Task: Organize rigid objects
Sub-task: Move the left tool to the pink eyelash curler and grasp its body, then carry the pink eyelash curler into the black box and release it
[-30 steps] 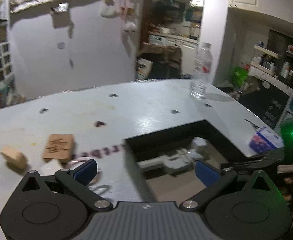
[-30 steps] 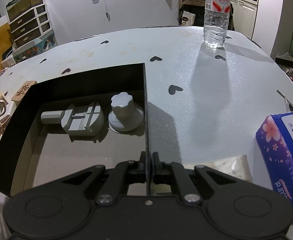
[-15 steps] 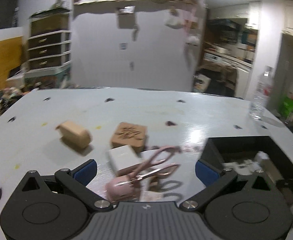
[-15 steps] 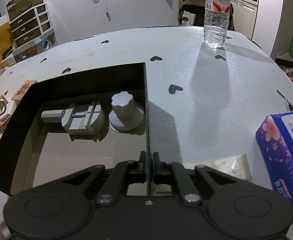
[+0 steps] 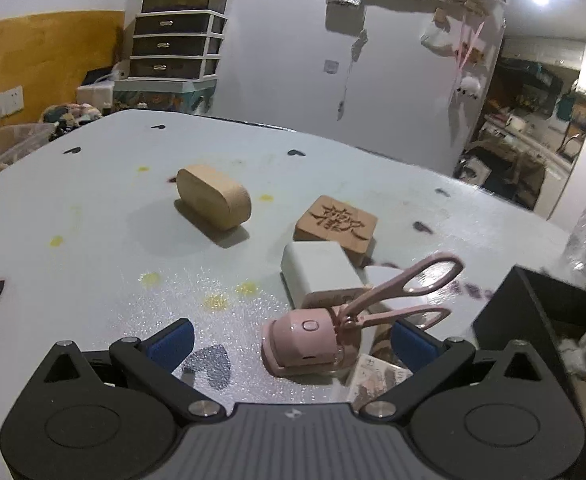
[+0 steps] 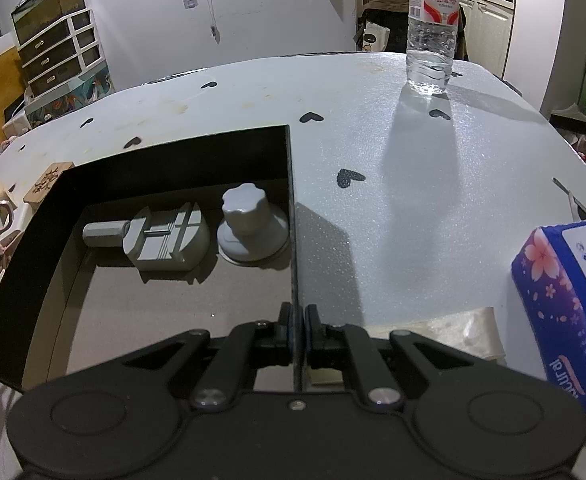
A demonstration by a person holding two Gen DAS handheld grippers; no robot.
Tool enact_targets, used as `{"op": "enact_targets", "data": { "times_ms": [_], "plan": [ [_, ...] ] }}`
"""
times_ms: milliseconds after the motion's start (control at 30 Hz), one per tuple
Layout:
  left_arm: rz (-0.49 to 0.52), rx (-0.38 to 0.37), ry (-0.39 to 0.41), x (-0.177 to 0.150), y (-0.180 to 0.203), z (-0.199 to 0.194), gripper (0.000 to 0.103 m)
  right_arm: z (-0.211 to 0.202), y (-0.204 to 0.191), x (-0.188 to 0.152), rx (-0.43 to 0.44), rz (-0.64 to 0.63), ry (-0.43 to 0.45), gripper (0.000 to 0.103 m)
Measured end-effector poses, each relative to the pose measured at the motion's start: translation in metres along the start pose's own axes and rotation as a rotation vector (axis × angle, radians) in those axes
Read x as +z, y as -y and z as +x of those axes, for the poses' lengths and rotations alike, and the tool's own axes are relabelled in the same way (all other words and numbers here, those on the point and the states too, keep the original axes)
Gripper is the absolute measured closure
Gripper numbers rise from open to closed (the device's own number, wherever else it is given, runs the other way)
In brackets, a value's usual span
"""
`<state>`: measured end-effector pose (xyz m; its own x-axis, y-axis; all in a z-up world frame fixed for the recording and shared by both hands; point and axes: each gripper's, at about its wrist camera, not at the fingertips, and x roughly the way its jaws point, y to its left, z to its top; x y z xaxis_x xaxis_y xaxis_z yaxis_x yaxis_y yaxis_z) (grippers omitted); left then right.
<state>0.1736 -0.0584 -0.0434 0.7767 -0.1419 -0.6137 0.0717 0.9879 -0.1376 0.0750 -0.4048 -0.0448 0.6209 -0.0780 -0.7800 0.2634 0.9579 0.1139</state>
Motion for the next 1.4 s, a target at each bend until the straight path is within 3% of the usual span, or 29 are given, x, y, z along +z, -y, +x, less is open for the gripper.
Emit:
{"op": "enact_targets", "data": {
  "times_ms": [233, 367, 533, 600, 1200, 1400],
  "plan": [
    [0.005, -0.007, -0.005, -0.007, 0.007, 0.015, 0.004, 0.000, 0.001, 0.000, 0.001, 0.001, 0.000, 0.095],
    [-0.008, -0.044, 0.007, -0.004, 0.009, 0.016, 0.027, 0.000, 0.001, 0.000, 0.000, 0.001, 0.000, 0.095],
    [-0.017, -0.064, 0.010, -0.004, 0.010, 0.014, 0.033, 0.000, 0.001, 0.000, 0.001, 0.002, 0.001, 0.095],
    [-0.029, -0.059, 0.017, -0.004, 0.007, 0.012, 0.043, 0.000, 0.001, 0.000, 0.001, 0.001, 0.001, 0.095],
    [0.023, -0.035, 0.028, -0.009, 0.005, 0.007, 0.043, 0.000, 0.000, 0.000, 0.000, 0.001, 0.001, 0.095],
    [-0.087, -0.072, 0.025, -0.007, -0.010, 0.005, 0.043, 0.000, 0.001, 0.000, 0.001, 0.001, 0.002, 0.095]
  ]
}}
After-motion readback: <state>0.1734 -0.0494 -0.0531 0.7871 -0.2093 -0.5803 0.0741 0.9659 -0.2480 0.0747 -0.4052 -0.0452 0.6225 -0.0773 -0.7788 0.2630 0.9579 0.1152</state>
